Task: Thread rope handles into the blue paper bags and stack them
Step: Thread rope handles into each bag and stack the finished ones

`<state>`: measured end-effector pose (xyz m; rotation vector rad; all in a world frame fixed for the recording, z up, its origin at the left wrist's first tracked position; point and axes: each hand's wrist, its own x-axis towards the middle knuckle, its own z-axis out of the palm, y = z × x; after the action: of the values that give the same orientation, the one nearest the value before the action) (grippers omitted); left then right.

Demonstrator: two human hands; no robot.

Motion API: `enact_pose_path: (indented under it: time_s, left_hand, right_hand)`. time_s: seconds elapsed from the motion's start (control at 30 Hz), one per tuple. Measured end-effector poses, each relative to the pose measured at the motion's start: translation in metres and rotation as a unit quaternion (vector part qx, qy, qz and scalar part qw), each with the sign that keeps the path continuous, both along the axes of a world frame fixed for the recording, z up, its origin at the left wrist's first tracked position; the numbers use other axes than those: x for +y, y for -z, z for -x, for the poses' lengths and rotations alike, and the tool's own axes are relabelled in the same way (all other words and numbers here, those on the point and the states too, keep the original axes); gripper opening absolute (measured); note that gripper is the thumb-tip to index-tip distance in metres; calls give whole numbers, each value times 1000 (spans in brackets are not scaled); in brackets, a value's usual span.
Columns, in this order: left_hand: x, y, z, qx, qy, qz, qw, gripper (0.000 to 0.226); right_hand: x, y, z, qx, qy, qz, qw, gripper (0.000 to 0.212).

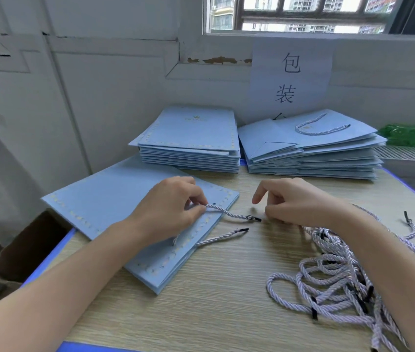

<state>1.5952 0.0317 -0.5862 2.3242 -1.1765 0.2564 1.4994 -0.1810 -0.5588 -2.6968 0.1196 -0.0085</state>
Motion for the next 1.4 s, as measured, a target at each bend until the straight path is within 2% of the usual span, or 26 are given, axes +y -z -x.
enact_pose_path:
  time_s: [0.07,0.13,0.2,0.33,0.43,0.63,0.7,0.8,0.87,0.93,1.1,1.4]
  left_hand:
    - [0,1,0,12,-5,14,1000,13]
    - [-2,0,3,35,-25,5,999,37]
    - [-5,1,5,54,-48,-57,996,61]
    - [-8,3,7,66,-46,-136,988,74]
    - [-8,1,9,71,-38,-155,985,93]
    - [-10,0,14,73,-16,-152,986,90]
    - [-10,0,16,72,-11,-148,986,88]
    - [-11,0,17,72,-5,-143,987,87]
    - [-11,-1,19,77,4,-138,988,87]
    - [-11,-1,20,76,13,-135,988,88]
    - [-12,-1,22,68,13,-144,987,92]
    - [-13,-1,22,81,-4,-119,990,75]
  right_hand:
    - [1,-1,1,-4,-12,-28,1000,21]
    - [2,0,1,-7,-31,-41,999,11]
    - [4,3,0,-13,-50,-31,998,3]
    - [9,6,-4,-33,-79,16,996,22]
    - [11,4,-3,-29,-89,28,995,24]
    - [12,4,-3,-14,-93,44,995,18]
    - [14,5,-3,-41,-79,36,995,18]
    - [17,6,-4,-100,-49,-70,991,24]
    - [20,7,-5,-102,-50,-149,982,23]
    - [24,11,-7,-92,-55,-180,978,22]
    - [24,18,-13,-99,-28,-192,976,28]
    - [36,23,-18,-141,-25,-148,979,23]
